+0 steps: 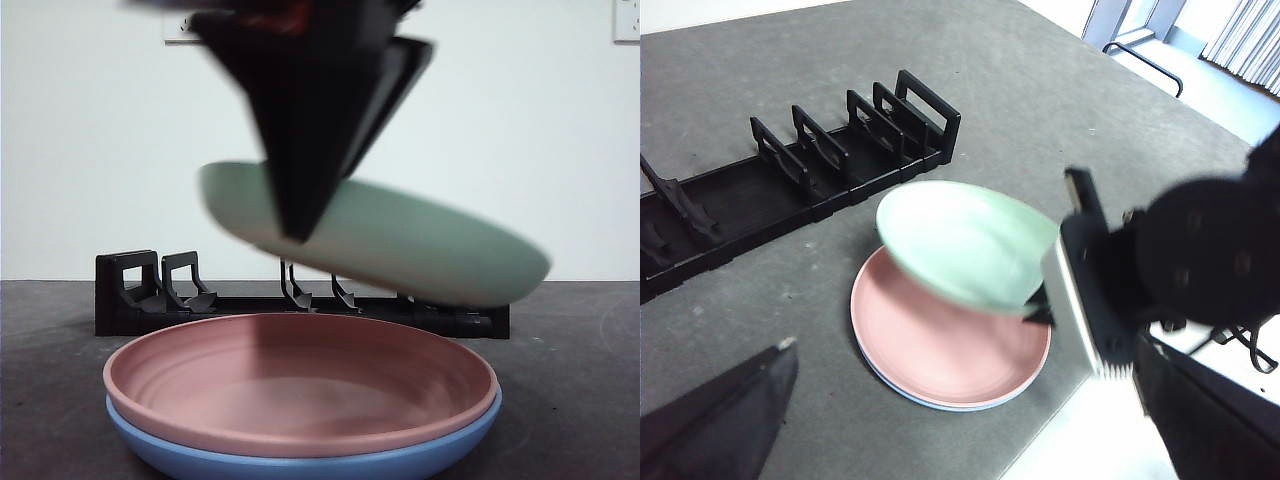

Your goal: Place the plate

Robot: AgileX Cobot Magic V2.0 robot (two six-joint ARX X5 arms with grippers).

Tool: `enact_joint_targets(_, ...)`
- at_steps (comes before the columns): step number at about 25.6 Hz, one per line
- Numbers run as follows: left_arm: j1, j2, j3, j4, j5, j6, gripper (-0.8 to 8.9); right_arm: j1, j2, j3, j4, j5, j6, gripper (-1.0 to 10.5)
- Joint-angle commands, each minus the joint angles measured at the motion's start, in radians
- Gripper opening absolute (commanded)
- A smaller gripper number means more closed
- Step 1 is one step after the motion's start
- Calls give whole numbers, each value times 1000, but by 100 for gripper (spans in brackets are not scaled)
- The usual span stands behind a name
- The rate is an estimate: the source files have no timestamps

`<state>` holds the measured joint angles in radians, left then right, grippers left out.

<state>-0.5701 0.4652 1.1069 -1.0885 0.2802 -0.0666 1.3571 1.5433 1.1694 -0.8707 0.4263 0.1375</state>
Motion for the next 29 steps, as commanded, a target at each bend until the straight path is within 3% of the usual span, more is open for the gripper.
enact_joint_targets(1,-6,4,8,12,2,14,530,38,43,9,27,29,0,10)
enact_joint_targets(12,-6,4,8,13,2,13,530,73,137,9,89,47,-46,10)
enact_joint_targets(24,-6,4,8,12,2,14,530,77,177,9,107,45,-39,14)
enact_joint_targets(29,-6,4,8,12,2,14,530,79,177,9,100,45,-10,152)
